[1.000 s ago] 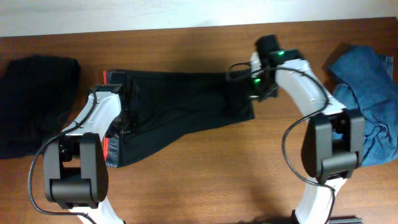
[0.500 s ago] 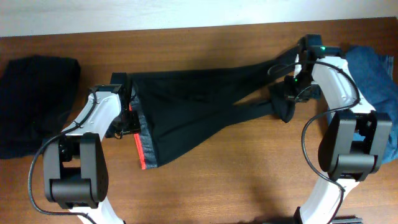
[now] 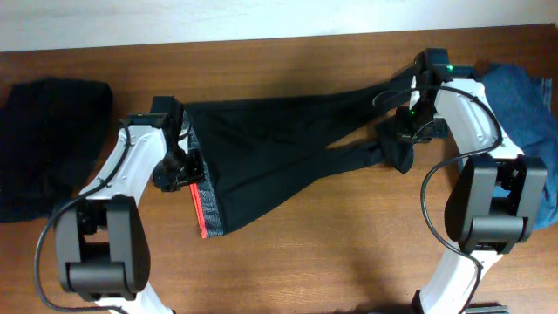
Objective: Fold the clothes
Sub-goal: 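Pull the pant legs rightward with the right gripper while left holds waistband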
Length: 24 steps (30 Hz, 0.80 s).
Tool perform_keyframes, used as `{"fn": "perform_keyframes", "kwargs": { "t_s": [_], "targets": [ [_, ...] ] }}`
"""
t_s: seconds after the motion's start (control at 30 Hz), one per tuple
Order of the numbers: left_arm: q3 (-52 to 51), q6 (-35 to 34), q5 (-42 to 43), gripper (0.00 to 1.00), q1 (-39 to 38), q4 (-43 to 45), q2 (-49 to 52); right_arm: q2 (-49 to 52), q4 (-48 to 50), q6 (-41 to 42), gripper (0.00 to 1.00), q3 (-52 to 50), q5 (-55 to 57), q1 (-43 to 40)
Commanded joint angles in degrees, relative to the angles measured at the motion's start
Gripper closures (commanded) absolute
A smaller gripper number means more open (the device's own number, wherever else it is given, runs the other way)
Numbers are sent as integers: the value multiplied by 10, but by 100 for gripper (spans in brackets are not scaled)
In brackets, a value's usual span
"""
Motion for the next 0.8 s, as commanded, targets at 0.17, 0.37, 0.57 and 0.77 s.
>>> {"fn": "perform_keyframes", "kwargs": {
  "t_s": [0.17, 0.37, 0.57, 0.77],
  "targets": [
    [-40, 3, 62, 31, 1, 5, -14, -20, 2, -2, 96, 8, 11, 3],
    [-94, 3, 135, 30, 1, 55, -14, -20, 5, -2, 96, 8, 11, 3],
    [-128, 3, 118, 30, 1, 66, -14, -20, 6, -2, 96, 8, 12, 2],
    [-144, 3, 48, 30, 2, 66, -14, -20, 20, -2, 96, 8, 20, 2]
  ]
}}
